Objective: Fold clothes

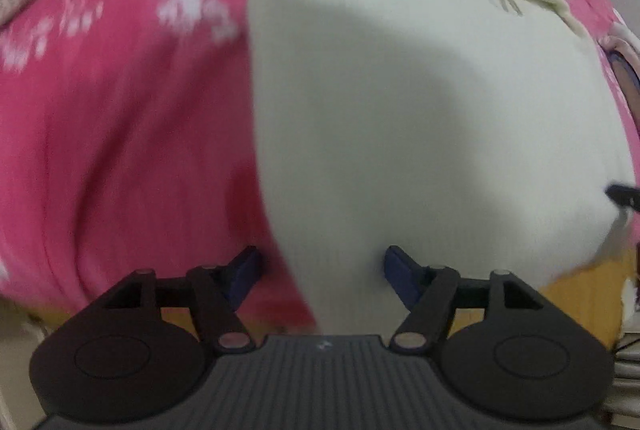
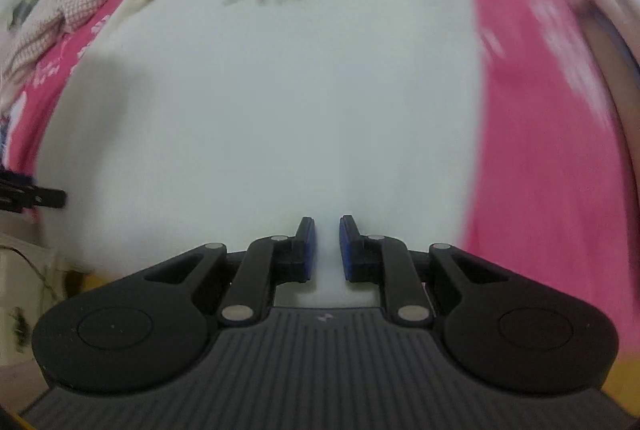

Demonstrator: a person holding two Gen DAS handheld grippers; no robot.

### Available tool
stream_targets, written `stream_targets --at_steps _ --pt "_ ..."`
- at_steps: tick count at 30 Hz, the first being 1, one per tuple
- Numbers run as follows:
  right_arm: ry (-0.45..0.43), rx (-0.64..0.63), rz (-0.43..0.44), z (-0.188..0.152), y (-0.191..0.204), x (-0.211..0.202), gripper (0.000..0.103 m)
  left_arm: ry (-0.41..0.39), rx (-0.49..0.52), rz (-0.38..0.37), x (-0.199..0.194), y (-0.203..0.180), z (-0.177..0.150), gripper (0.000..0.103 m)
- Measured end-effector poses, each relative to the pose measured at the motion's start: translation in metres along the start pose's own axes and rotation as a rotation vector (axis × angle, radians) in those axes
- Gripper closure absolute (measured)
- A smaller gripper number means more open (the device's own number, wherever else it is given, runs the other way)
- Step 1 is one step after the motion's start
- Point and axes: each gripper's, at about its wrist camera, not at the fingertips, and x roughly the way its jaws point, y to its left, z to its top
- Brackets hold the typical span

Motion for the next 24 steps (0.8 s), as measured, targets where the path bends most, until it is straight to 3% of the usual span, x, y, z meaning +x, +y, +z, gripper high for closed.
stream_targets --at_steps 5,8,12,15,22,24 --pt "0.141 0.167 -0.023 -0.027 -0.013 -0.012 0.088 0.054 0.040 0.001 -0.001 -0.004 -0.031 0.033" --pt "0.172 0.194 -0.037 -0.027 -0.012 -0.014 0.086 0.056 0.066 0.016 -0.009 -0.004 -0.042 0.032" --pt "0.116 0.080 0.068 -0.004 0.024 -0.011 0.086 0.036 0.019 0.045 -0.017 0.005 -0.050 0.031" --pt "0.094 -0.003 0.159 0.015 0.060 0.001 0.086 -0.052 -0.074 0.016 -0.030 0.019 -0.047 0.031" --pt "0.106 0.050 0.378 0.046 0.124 0.034 0.083 -0.172 -0.184 -0.069 -0.039 0.038 -0.048 0.035" --pt "0.114 0.045 0.403 0.049 0.138 0.034 0.081 -0.197 -0.195 -0.103 -0.033 0.041 -0.044 0.036"
